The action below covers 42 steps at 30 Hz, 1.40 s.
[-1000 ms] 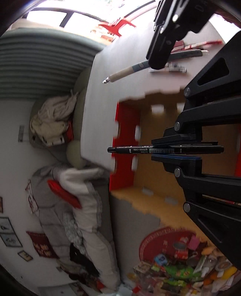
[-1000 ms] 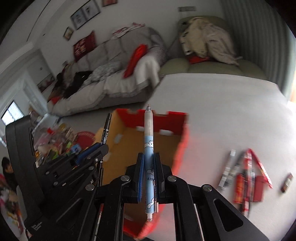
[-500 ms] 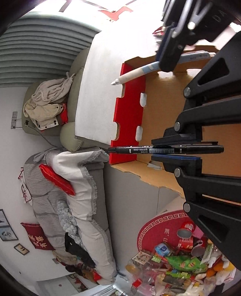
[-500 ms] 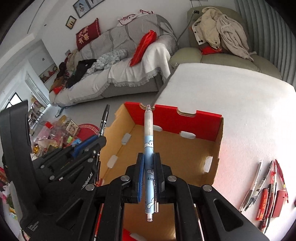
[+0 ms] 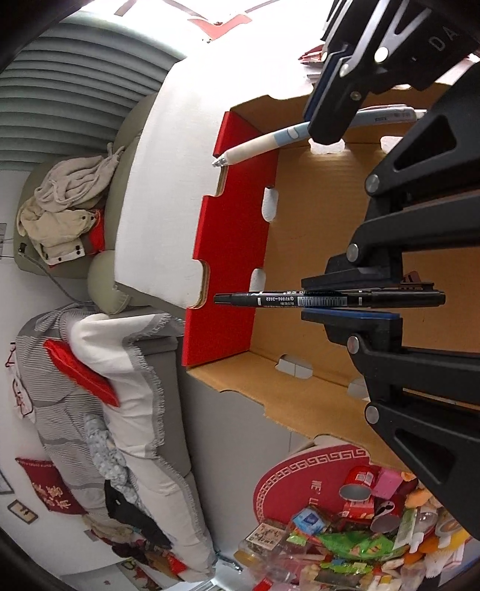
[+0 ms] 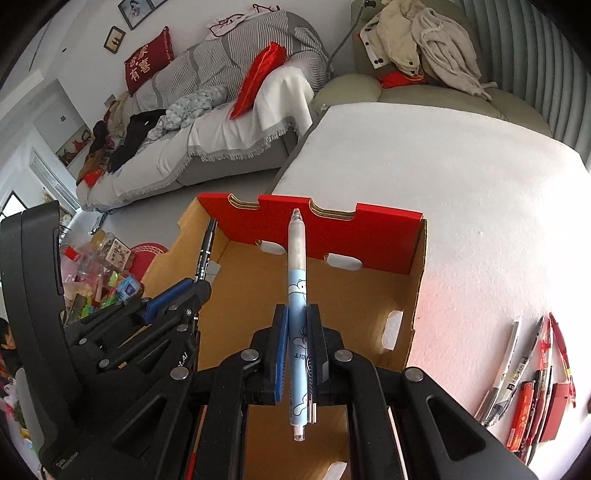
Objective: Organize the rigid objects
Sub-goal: 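Lower both pens into the box and open both grippers to release them, then move both grippers back over the pens and the eraser box on the table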
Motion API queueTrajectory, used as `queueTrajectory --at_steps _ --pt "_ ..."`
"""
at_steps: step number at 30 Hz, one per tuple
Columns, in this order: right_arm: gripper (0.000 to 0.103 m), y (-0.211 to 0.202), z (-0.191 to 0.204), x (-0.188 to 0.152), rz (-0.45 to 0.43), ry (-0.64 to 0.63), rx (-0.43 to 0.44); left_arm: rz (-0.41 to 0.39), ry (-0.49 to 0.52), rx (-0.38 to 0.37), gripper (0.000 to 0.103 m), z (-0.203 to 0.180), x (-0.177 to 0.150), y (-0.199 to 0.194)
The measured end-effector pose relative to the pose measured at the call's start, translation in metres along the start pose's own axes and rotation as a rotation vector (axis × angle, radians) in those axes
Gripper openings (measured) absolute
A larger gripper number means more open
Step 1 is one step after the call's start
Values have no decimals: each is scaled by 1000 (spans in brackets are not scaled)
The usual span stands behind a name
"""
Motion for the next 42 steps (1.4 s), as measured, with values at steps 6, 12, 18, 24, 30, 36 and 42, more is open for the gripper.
queueTrajectory --at_steps 6,12,18,24,30,36,42 --pt "10 11 4 1 19 -6 -5 32 -17 -12 10 2 2 9" --pt "10 19 1 0 35 -3 -11 75 -6 -20 10 0 0 17" --pt "10 32 -3 -2 60 18 -17 115 -3 -23 10 -3 -1 27" --pt "10 43 -6 -2 81 19 -27 181 -13 -36 10 -3 -2 42" --pt "16 49 0 0 129 -14 -6 274 -59 -40 46 5 -4 59" --pt "49 23 -11 0 91 36 38 259 -161 -103 87 22 -6 50" --pt "83 -44 -44 -15 -83 109 42 144 -136 -140 103 6 -10 18"
Point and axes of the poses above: each gripper's, at about its wrist camera, not at the fingertips, and y roughly the way its jaws point, z to its left, x to its top, the point moved 2 cm from there along y, roughly the way its jaws point, and after that the axes turned 7 degrees about -x, right-handed, at the moved point
